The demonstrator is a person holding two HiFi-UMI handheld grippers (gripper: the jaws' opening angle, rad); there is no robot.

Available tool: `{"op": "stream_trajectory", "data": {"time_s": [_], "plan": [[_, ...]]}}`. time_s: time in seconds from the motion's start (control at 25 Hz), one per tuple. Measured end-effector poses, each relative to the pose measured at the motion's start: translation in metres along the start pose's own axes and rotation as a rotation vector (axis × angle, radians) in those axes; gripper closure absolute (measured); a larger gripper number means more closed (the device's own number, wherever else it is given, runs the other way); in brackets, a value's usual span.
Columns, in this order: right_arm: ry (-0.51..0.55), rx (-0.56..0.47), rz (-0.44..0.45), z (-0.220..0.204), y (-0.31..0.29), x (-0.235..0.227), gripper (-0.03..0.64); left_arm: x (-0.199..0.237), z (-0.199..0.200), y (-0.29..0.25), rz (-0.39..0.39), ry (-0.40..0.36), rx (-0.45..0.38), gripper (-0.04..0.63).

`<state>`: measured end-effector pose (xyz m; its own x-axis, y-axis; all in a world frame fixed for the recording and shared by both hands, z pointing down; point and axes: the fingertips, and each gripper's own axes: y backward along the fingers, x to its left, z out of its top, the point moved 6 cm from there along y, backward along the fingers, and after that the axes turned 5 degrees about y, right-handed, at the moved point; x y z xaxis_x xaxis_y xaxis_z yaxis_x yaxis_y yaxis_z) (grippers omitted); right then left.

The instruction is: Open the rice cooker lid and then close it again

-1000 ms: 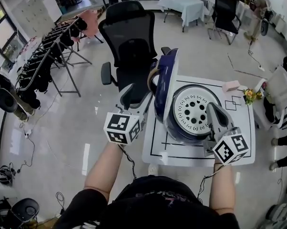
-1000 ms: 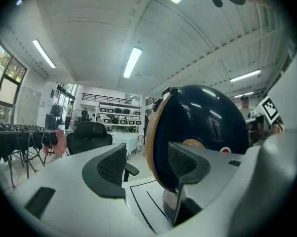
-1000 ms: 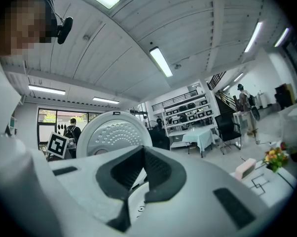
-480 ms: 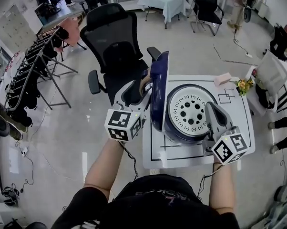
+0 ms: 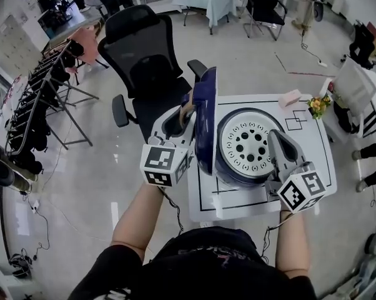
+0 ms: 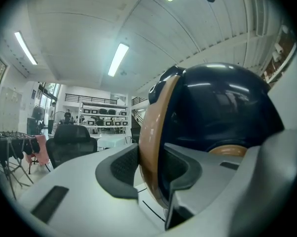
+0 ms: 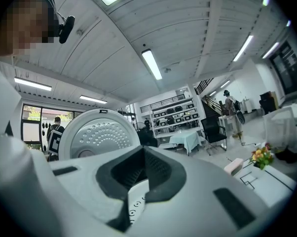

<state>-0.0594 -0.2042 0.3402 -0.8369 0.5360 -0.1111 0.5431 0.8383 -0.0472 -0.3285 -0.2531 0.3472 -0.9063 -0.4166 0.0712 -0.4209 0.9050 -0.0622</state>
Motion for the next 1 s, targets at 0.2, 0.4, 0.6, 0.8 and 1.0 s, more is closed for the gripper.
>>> {"op": "stream_trajectory", "data": {"time_s": [0.2,0.4,0.6,0.8,1.0], "plan": [[-0.003,-0.005,-0.007,-0.001,0.003,-0.001,0.615,-0.001,-0.001,-0.002,0.018,-0.001,0.012,0.479],[-0.001,-0.016,-0.019,0.001,0.008,0.000,0.615,-0.004,0.002,-0.002,0.032,-0.021,0.027,0.480],[0.001,-0.022,-0.033,0.004,0.016,0.000,0.615,-0.012,0.006,-0.005,0.047,-0.060,0.043,0.480],[0.001,-0.031,-0.050,0.007,0.023,-0.002,0.615,-0.017,0.009,-0.008,0.055,-0.084,0.065,0.482],[0.007,-0.037,-0.044,0.008,0.028,-0.005,0.615,-0.026,0.009,-0.009,0.062,-0.127,0.075,0.482]]}}
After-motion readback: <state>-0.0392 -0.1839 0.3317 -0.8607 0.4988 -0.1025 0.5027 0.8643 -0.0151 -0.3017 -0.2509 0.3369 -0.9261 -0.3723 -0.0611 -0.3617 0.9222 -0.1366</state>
